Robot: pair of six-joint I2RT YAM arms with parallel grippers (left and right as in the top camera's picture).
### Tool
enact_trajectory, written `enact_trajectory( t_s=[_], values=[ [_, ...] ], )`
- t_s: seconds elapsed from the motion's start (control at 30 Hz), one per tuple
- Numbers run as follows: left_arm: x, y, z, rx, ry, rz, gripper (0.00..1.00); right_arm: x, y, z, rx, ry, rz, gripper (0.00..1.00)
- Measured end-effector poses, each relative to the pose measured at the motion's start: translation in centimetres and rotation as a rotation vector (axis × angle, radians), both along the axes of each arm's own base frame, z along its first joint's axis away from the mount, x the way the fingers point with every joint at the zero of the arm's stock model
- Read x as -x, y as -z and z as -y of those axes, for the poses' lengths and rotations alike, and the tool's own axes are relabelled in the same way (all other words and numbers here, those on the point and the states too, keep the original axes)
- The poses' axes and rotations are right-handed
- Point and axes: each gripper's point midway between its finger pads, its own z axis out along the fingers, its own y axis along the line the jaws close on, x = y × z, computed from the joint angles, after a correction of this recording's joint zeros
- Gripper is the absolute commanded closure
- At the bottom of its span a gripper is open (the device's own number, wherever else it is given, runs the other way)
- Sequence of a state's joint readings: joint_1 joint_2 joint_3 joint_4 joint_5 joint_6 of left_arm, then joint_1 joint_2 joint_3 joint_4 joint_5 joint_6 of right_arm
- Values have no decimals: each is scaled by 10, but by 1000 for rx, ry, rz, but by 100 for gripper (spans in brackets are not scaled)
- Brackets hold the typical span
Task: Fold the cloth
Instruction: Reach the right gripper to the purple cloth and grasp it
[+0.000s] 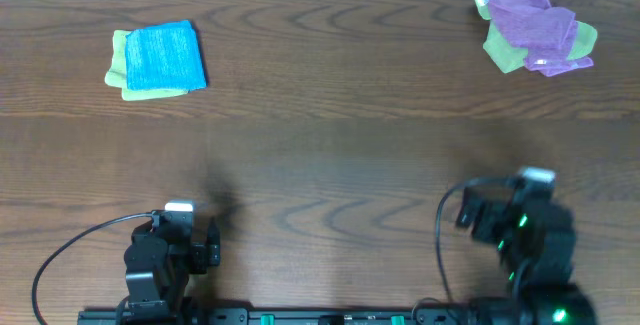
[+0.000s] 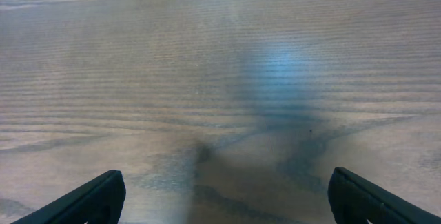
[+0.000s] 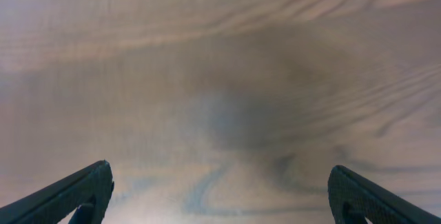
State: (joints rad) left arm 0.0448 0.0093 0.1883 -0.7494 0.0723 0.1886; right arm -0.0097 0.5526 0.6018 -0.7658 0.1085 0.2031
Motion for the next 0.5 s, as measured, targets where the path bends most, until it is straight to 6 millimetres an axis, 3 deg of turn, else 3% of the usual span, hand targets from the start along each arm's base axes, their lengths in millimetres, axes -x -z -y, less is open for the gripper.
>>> enact_trajectory(
  t_s=[0.07, 0.17, 0.4, 0.5],
  values=[
    [0, 0, 0, 0, 0, 0, 5, -25, -33, 9, -6, 42, -16, 1],
    [0, 0, 0, 0, 0, 0, 5, -53, -59, 18, -11, 77, -43, 1],
    [0, 0, 0, 0, 0, 1, 5, -124, -101, 47, -24, 144, -84, 1],
    [0, 0, 0, 0, 0, 1, 5, -151, -110, 64, -25, 166, -97, 1]
  ],
)
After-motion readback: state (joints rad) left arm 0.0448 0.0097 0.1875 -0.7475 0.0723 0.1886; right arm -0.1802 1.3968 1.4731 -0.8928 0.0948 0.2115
